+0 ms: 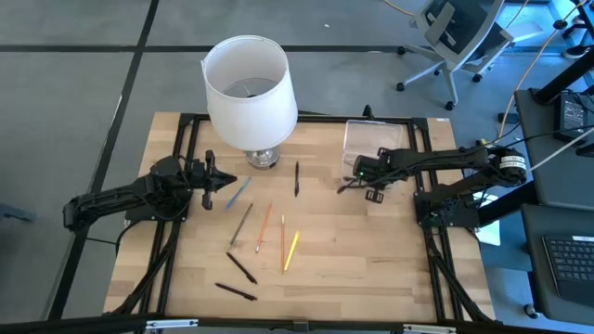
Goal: Pick & place school supplies into a supply box
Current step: Put the blue pen into the transparent supply box
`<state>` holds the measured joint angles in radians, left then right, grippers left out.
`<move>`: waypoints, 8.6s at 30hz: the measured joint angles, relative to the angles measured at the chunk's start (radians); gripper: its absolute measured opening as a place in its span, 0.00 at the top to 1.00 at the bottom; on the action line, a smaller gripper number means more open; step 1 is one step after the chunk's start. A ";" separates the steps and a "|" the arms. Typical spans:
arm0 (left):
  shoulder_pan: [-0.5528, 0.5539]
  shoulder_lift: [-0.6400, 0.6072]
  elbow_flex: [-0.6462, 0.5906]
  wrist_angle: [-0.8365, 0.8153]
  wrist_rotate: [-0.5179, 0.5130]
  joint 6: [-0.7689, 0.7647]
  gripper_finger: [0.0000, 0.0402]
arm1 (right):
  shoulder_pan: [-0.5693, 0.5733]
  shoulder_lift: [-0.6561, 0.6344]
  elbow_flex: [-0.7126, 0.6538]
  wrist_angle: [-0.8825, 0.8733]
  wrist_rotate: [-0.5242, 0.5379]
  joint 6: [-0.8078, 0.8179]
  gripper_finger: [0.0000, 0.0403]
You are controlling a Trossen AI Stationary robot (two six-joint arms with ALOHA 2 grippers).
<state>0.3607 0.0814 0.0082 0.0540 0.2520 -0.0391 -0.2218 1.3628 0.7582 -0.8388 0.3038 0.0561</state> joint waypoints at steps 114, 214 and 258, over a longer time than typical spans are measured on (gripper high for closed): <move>-0.301 1.270 0.546 -0.743 -0.260 -0.652 0.97 | 0.038 0.214 0.156 0.550 -0.375 -0.089 0.73; -0.411 1.255 0.645 -0.341 -0.275 -0.387 0.73 | 0.027 0.099 0.306 -0.071 -0.026 -0.034 0.90; -0.412 1.256 0.587 -0.493 -0.286 -0.763 0.75 | -0.149 0.104 0.048 0.099 -0.028 -0.087 0.87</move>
<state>-0.0509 1.3372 0.5953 -0.4395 -0.0338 -0.8016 -0.3710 1.4670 0.8066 -0.7399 0.2756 -0.0307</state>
